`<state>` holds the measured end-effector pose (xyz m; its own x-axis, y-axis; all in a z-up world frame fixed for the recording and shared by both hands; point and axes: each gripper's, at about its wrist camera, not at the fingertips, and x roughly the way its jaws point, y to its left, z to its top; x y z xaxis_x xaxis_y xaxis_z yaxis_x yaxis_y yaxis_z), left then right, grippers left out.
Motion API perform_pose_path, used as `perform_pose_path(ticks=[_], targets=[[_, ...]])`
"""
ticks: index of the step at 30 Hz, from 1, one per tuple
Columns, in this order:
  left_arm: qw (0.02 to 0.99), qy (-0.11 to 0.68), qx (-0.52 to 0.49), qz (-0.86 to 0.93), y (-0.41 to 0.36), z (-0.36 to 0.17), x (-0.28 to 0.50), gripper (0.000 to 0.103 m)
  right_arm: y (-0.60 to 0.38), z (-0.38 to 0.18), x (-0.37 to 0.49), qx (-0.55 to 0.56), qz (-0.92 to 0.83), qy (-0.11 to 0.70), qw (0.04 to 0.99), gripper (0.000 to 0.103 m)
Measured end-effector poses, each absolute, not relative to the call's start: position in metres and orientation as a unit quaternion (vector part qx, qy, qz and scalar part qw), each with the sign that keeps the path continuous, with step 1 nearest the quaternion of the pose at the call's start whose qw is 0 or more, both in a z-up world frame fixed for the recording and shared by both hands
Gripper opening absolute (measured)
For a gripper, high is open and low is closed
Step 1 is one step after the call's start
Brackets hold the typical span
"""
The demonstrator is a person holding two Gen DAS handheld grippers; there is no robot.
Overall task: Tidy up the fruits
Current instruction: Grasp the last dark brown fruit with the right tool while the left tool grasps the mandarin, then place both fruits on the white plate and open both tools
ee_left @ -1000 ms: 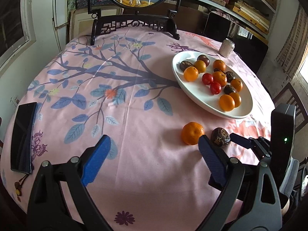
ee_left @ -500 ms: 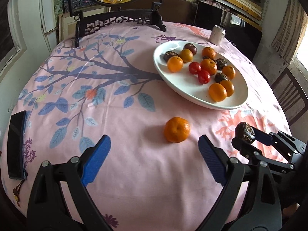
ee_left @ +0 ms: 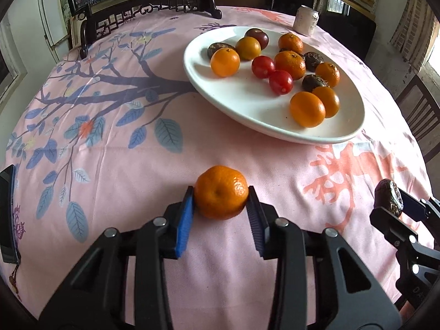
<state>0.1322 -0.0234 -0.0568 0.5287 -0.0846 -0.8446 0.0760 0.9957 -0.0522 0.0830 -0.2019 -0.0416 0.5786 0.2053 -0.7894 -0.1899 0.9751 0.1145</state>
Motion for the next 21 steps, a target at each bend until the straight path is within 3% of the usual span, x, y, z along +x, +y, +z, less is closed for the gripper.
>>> perform_pose_path(ticks=[12,21], targets=[[0.894,0.440,-0.023,-0.076,-0.012,-0.005,0.121,0.038,-0.206,-0.034,0.089,0.016,0.107,0.444,0.890,0.044],[0.891,0.447,-0.009,-0.078,-0.033,0.017,0.206,0.038,-0.206,-0.009,0.155,-0.013,0.101,0.436,0.894,0.044]])
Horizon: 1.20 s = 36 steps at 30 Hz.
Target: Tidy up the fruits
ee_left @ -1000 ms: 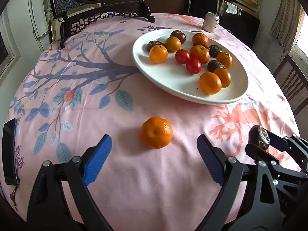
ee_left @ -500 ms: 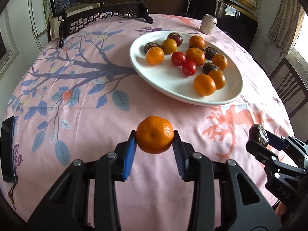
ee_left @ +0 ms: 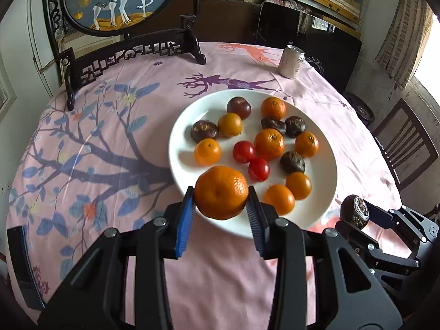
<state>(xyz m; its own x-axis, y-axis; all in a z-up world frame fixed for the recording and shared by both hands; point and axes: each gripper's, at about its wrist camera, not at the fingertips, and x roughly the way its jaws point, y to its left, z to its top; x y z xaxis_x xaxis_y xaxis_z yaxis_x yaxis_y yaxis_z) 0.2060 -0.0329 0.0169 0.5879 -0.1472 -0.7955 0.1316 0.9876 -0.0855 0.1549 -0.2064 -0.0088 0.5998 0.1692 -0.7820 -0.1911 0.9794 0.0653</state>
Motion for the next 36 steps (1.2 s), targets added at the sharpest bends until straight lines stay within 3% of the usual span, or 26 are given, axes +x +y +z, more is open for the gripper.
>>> perform_pose_path(ticks=[12,13,14,16,19,20,22,29,36], targets=[[0.866,0.494,-0.026,-0.075,-0.040,-0.022,0.268,0.039,-0.216,-0.029,0.232,-0.014,0.081,0.466,0.881,0.045],[0.865,0.495,-0.025,-0.075,-0.040,-0.021,0.269,0.043,-0.217,-0.029,0.233,-0.011,0.080,0.466,0.881,0.059],[0.865,0.495,-0.029,-0.074,-0.039,-0.020,0.269,0.064,-0.217,-0.028,0.234,-0.011,0.075,0.465,0.882,0.071],[0.875,0.477,-0.039,-0.072,-0.035,-0.011,0.264,0.087,-0.218,-0.021,0.229,-0.016,0.063,0.450,0.891,0.071],[0.891,0.448,-0.031,-0.067,-0.029,0.009,0.245,0.093,-0.222,-0.009,0.215,-0.014,0.060,0.440,0.896,0.075],[0.895,0.440,-0.029,-0.063,-0.027,0.015,0.236,0.095,-0.225,-0.005,0.207,-0.011,0.057,0.436,0.898,0.086],[0.904,0.424,-0.016,-0.055,-0.026,0.023,0.215,0.099,-0.227,0.000,0.188,-0.003,0.049,0.424,0.904,0.102],[0.915,0.402,-0.002,-0.047,-0.023,0.016,0.141,0.100,-0.219,-0.015,0.131,0.010,0.026,0.439,0.898,0.102],[0.912,0.407,-0.014,-0.046,-0.014,0.010,0.119,0.100,-0.209,-0.012,0.117,0.005,0.027,0.438,0.898,0.102]])
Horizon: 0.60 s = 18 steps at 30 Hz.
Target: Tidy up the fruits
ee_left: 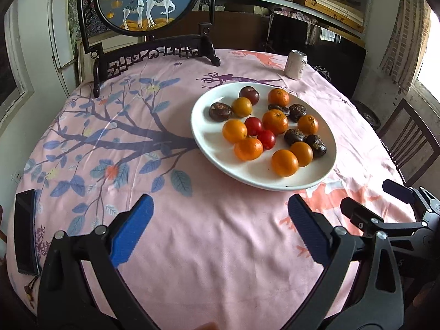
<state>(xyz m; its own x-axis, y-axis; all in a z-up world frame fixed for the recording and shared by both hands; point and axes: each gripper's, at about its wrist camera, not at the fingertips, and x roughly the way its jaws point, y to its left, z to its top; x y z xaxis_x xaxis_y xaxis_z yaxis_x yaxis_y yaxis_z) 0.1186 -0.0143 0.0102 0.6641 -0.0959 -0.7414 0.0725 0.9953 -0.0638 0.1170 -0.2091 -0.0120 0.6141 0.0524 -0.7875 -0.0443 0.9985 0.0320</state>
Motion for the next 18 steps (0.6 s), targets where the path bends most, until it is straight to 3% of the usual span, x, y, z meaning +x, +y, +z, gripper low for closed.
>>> perform_pose_path(ticks=[18], targets=[[0.918,0.394,-0.014,-0.045,-0.010,0.021,0.102,0.100,-0.196,0.000,0.100,-0.006,0.032,0.424,0.905,0.102]])
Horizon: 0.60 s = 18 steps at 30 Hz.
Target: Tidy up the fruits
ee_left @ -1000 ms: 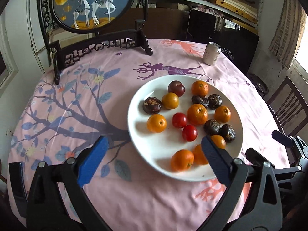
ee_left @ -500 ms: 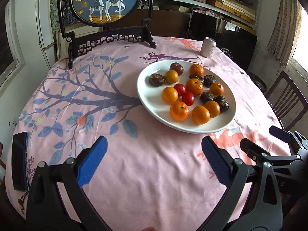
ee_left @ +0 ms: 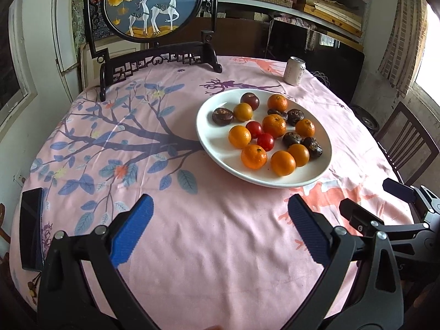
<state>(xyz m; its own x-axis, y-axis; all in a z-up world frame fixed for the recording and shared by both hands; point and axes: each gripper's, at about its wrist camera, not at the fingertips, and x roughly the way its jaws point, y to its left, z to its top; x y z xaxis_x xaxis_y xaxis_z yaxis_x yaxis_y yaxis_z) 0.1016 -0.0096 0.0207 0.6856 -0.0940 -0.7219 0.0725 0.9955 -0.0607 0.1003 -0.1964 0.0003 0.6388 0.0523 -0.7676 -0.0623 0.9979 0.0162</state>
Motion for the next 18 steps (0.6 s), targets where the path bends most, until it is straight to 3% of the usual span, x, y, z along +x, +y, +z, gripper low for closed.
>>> perform_pose_path(ticks=[18], targets=[[0.917,0.397,-0.018,-0.041,-0.0080,0.0222,0.1019,0.101,-0.1971,0.0004,0.0993,-0.004,0.033,0.424,0.905,0.102]])
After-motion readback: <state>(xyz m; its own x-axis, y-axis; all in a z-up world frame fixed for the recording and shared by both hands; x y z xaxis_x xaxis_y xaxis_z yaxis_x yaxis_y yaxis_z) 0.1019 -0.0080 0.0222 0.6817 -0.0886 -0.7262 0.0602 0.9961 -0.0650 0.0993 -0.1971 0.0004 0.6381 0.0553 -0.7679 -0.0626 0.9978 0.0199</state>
